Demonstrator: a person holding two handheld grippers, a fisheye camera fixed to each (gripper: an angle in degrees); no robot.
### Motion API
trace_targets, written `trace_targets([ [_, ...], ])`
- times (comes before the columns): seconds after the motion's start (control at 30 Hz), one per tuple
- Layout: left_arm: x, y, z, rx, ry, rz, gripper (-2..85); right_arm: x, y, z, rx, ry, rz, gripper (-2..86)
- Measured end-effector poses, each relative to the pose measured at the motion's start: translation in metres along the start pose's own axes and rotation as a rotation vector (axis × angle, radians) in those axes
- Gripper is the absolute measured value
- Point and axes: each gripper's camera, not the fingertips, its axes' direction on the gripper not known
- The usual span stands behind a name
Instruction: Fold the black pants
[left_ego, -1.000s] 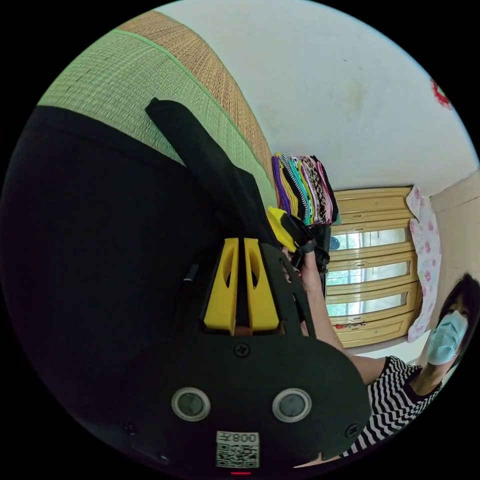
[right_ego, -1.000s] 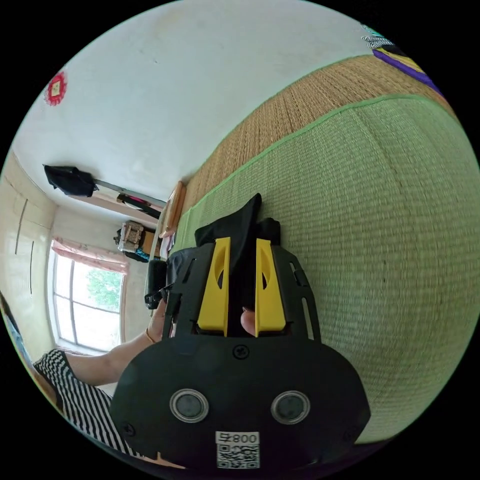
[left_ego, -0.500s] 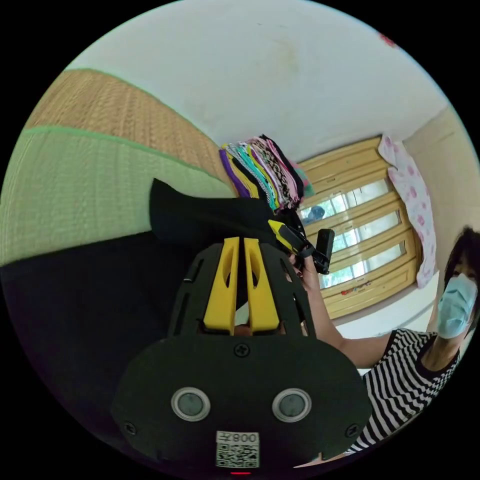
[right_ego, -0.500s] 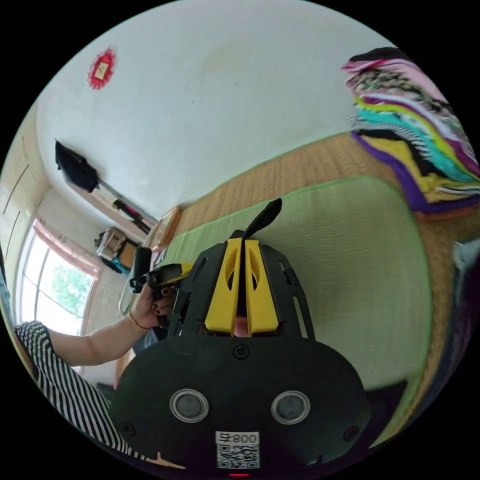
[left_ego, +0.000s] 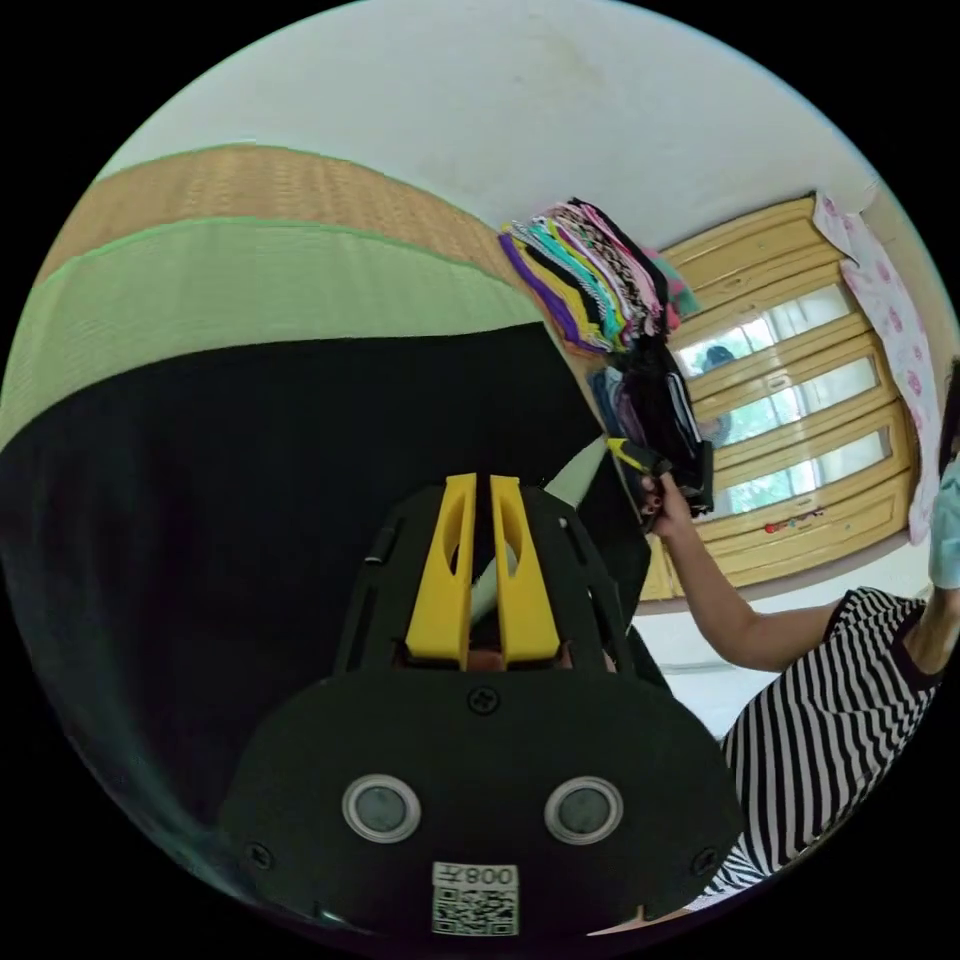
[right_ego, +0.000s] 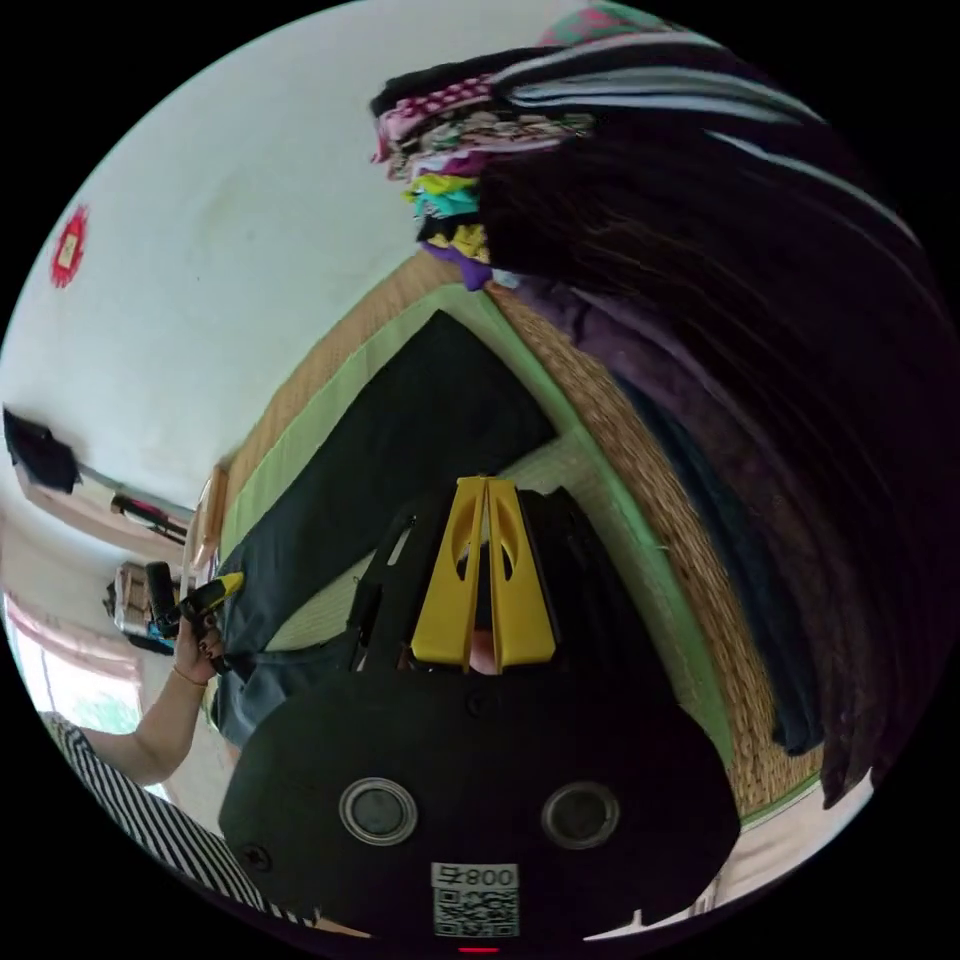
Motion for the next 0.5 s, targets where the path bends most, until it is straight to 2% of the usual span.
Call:
trace_targets([
  [0.2, -0.026, 0.11, -0.086, 0.092, -0.335, -0.288, 1.2, -0.121, -0.018, 0.046, -0.145, 0.037, -0.305, 0.0],
  [0.33, -0.037, 0.17, -0.126, 0.154, -0.524, -0.462, 0.4, -0.189, -0.012, 0.085, -0.243, 0.048, -0.423, 0.0],
  [0.4, -0.043, 0.187, -0.132, 0.151, -0.535, -0.513, 0.2, -0.224, -0.002, 0.108, -0.299, 0.082, -0.473, 0.0],
  [0.5, -0.05, 0.204, -0.136, 0.136, -0.552, -0.533, 0.1, -0.252, 0.001, 0.11, -0.264, 0.132, -0.463, 0.0],
])
